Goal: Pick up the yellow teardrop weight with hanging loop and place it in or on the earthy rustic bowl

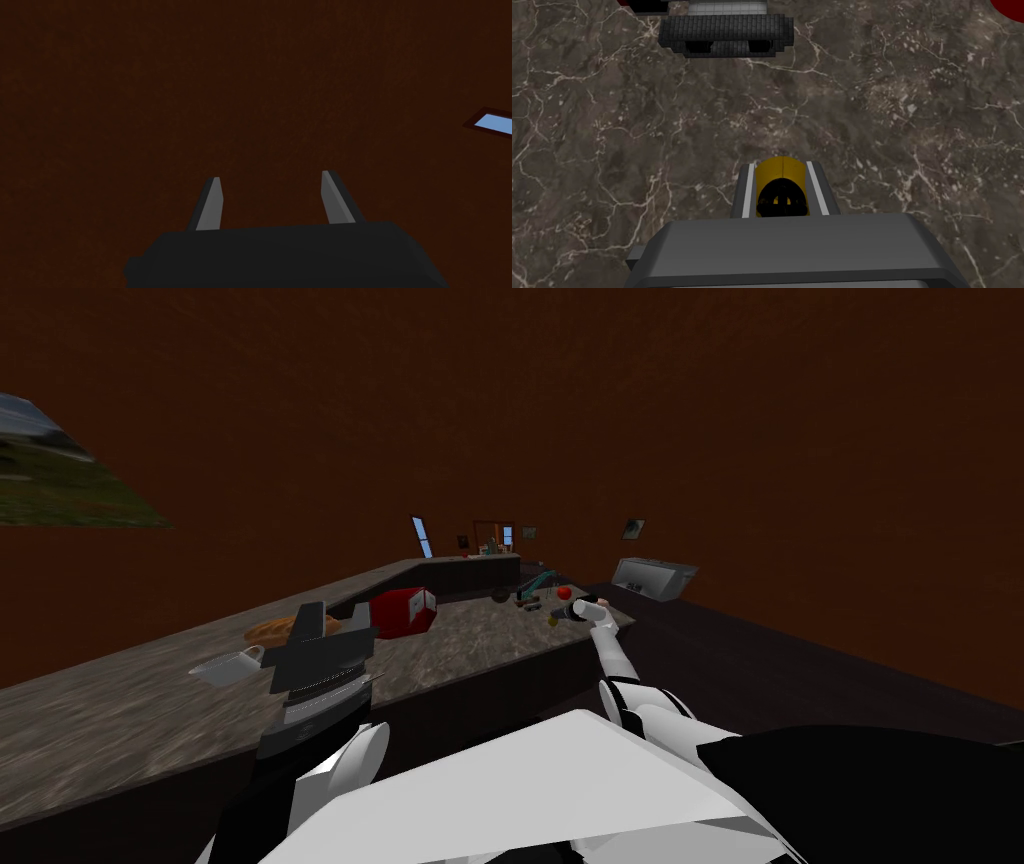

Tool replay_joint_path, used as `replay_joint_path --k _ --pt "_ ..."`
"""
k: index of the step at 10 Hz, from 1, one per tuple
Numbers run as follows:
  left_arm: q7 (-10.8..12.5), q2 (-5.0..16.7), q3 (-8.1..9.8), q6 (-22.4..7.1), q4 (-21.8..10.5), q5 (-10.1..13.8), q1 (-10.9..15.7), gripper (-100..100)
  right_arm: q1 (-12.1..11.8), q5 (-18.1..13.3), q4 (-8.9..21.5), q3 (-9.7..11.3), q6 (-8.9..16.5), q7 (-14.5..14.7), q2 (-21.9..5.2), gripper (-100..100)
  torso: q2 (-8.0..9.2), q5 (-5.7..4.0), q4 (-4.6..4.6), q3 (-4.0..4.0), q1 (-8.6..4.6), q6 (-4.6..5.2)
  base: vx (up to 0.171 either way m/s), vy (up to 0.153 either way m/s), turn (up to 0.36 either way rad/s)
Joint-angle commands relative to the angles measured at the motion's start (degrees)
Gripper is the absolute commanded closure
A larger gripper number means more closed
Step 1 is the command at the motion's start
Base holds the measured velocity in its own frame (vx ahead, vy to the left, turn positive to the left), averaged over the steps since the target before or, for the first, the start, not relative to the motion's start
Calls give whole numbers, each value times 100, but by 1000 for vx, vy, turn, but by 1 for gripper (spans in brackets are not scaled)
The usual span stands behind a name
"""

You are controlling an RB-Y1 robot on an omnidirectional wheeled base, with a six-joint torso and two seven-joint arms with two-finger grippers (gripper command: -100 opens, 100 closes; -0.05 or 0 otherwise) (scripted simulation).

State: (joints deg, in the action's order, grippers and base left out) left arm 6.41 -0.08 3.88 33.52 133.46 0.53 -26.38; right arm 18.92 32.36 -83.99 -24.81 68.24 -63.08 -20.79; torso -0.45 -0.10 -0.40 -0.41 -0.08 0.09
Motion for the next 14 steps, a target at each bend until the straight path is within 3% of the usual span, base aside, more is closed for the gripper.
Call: replay_joint_path --k 1,2,3,4,5,6,8,10,13,14 --pt "0 0 0 0 0 0 0 0 0 0 0 0 0 0 0 100 0 0 0 0 0 0 0 0 0" --pt "0 0 0 0 0 0 0 0 -1 -2 0 0 -1 1 -2 100 -1 -1 0 0 0 -1 0 0 0" --pt "0 0 0 0 0 0 0 0 -2 -4 0 -1 -2 2 -3 0 -1 -2 0 -1 0 -2 0 0 0" --pt "0 0 0 0 0 0 0 0 -2 -4 0 -1 -2 2 -3 100 -2 -2 0 -1 -1 -3 0 0 0" --pt "0 0 0 0 0 0 0 0 -3 -6 0 -1 -3 2 -5 0 -1 -3 1 0 -1 -3 0 0 0" --pt "0 0 0 0 0 0 0 0 191 8 -69 -52 -134 25 -68 100 -1 -3 1 0 -2 -4 78 -47 366" --pt "0 1 0 0 0 0 0 0 376 32 -147 -165 -311 74 -165 100 -46 0 7 -18 -22 -31 7 -134 433" --pt "0 1 0 0 -1 0 1 0 502 61 -211 -336 -507 144 -290 100 16 -6 13 14 -32 -15 -73 -100 285" --pt "0 1 0 -1 -1 0 1 0 591 117 -264 -678 -826 284 -516 100 28 -2 16 21 -23 -14 -84 -85 350" --pt "0 1 0 -1 -1 0 1 0 591 117 -264 -678 -826 284 -516 100 29 2 17 23 -9 -19 -60 -37 275"
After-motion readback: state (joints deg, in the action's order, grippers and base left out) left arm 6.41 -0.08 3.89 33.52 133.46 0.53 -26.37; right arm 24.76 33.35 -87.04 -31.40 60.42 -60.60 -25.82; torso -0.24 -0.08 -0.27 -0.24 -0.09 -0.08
